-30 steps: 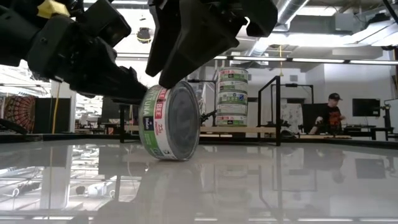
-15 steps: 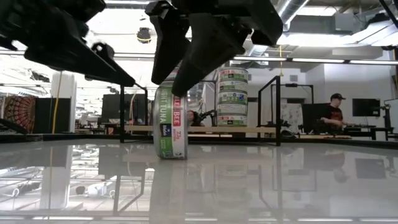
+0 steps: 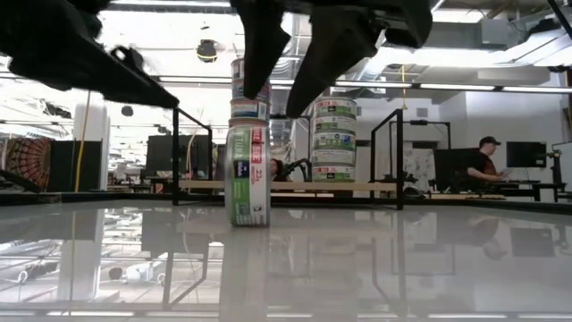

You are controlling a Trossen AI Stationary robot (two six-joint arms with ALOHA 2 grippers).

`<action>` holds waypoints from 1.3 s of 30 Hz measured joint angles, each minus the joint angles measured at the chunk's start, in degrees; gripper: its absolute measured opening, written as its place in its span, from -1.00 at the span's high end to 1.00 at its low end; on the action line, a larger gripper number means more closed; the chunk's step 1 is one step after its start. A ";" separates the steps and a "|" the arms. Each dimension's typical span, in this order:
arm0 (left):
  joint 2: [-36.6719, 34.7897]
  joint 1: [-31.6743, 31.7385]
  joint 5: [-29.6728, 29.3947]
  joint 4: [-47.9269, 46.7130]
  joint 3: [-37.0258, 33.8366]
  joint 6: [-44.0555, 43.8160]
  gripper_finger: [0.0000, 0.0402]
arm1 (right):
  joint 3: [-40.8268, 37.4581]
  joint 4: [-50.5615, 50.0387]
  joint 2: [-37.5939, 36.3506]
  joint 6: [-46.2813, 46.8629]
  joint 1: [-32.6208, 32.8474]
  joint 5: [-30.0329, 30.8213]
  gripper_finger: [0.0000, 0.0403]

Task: Stack canned seafood by type on shelf
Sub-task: Stack the green tuna can on top of the other green tuna can on the shelf

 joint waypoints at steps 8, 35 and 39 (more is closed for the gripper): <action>-5.52 -8.29 -12.60 0.26 0.00 -1.92 -0.43 | 0.00 0.94 -0.01 -13.89 1.61 3.99 -0.36; -25.07 -11.53 -11.57 -2.79 0.00 -5.93 -0.43 | -0.02 -0.83 0.00 -28.66 -5.22 2.49 -0.27; -24.34 -11.73 -11.63 -3.83 0.00 -9.94 -0.43 | -1.57 -0.18 -0.11 -30.71 -6.44 2.13 -0.27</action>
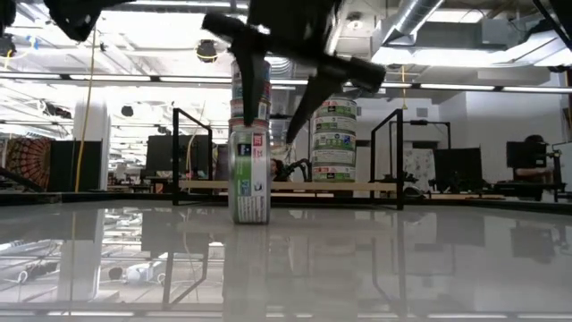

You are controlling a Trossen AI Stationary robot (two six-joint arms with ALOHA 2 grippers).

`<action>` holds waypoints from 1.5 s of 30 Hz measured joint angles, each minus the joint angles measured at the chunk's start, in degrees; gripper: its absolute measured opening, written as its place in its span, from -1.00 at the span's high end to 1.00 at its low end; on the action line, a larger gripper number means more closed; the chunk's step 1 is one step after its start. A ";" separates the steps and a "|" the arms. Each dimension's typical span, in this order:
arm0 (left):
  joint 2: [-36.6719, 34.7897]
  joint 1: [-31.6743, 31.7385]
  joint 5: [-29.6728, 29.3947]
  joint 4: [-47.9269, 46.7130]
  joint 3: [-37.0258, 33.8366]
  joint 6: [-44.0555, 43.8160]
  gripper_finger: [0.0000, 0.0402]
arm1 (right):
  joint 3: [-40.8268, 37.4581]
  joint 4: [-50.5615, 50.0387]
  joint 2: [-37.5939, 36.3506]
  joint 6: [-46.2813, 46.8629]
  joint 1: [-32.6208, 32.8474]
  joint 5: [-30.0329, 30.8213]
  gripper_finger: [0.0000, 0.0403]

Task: Stack canned seafood by type on shelf
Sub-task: Stack the green tuna can on top of the other green tuna can on the shelf

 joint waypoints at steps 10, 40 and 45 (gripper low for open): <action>3.75 -0.42 2.10 0.05 -0.02 -4.62 -0.43 | -3.48 4.88 0.04 -7.89 1.92 -1.42 -0.27; 3.78 -0.42 3.36 -2.82 -0.02 -8.22 -0.43 | 1.61 13.90 7.52 -16.96 3.51 6.58 -0.27; 3.78 -0.42 3.41 -2.82 -0.02 -8.64 -0.43 | 2.86 12.59 7.43 -14.06 2.65 6.53 -0.27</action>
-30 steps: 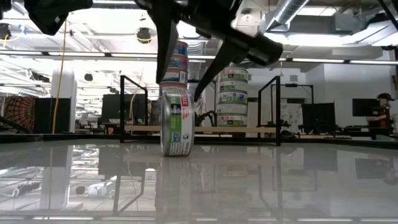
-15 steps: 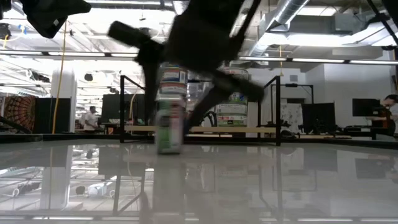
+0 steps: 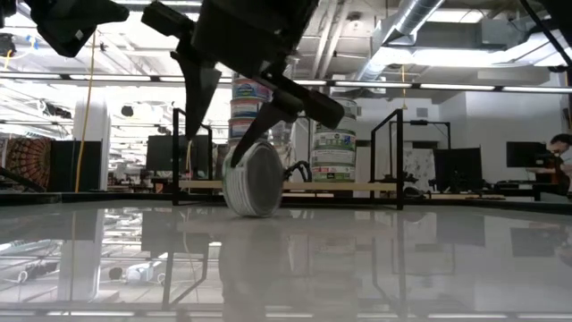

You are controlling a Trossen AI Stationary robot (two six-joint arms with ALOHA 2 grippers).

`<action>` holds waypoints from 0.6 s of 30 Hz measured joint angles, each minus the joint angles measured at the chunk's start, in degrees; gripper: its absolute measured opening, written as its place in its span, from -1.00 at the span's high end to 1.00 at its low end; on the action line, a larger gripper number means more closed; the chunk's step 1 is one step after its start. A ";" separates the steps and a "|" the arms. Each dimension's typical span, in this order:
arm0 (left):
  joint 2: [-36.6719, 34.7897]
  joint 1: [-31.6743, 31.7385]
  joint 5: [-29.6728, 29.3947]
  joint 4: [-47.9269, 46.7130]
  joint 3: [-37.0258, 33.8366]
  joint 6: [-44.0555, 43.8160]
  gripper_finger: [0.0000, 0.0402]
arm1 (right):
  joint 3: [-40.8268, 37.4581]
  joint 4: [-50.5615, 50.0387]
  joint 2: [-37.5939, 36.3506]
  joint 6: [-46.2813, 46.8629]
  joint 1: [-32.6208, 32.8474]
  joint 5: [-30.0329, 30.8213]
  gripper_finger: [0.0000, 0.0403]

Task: Stack canned seafood by type on shelf
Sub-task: Stack the green tuna can on top of the other green tuna can on the shelf

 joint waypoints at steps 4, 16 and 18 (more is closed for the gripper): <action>0.00 0.00 0.01 0.00 0.00 0.00 -0.43 | 1.34 -3.57 0.02 9.79 -0.67 -0.31 -0.27; 0.00 0.00 -0.06 -0.08 0.00 0.17 -0.43 | 10.08 -18.36 0.66 23.80 -4.80 -7.70 -0.18; 0.00 0.00 -0.07 -0.28 0.00 0.17 -0.43 | 10.08 -18.91 1.72 23.94 -4.94 -7.70 -0.16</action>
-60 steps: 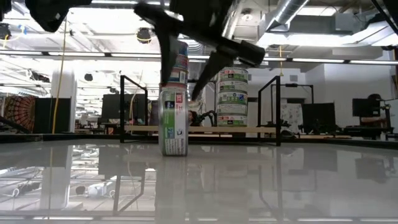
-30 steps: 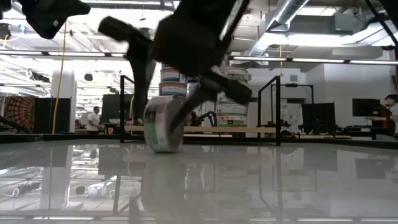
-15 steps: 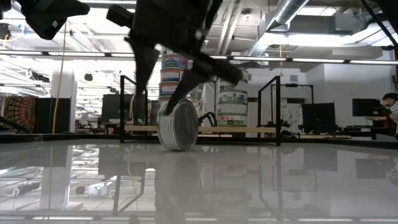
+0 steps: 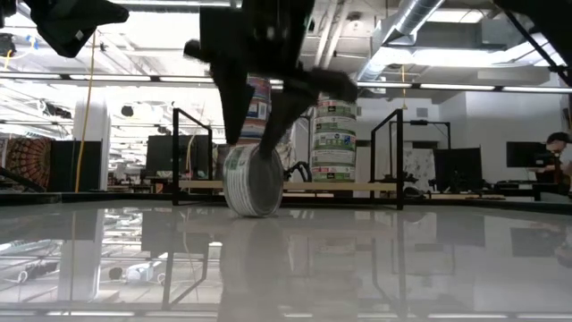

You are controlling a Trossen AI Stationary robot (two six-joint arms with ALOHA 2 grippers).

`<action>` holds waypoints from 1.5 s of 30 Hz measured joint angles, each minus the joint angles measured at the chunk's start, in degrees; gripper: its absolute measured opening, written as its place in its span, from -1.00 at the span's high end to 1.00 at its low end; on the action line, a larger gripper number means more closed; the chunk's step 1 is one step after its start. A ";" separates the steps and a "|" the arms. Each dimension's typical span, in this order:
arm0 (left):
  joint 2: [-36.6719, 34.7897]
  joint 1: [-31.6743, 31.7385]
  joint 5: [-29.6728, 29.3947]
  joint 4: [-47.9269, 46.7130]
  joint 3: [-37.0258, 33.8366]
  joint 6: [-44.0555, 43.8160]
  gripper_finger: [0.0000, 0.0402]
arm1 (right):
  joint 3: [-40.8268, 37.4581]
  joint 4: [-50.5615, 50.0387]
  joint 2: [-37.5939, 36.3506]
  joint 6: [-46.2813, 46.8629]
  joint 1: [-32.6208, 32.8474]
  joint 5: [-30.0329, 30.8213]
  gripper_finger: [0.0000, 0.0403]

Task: Stack canned seafood by type on shelf
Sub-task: Stack the green tuna can on top of the other green tuna can on the shelf

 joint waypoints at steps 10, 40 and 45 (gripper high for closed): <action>-0.02 0.00 0.03 -0.51 0.00 0.02 -0.43 | -0.01 0.41 1.98 1.25 -0.61 0.02 -0.12; 0.00 0.02 1.69 -3.43 0.00 -0.48 -0.43 | 10.01 -12.23 3.14 22.78 -9.52 -15.18 -0.80; 0.00 0.02 2.24 -3.43 0.00 -0.42 -0.43 | 6.09 -8.95 3.19 22.78 -10.66 -15.78 -0.67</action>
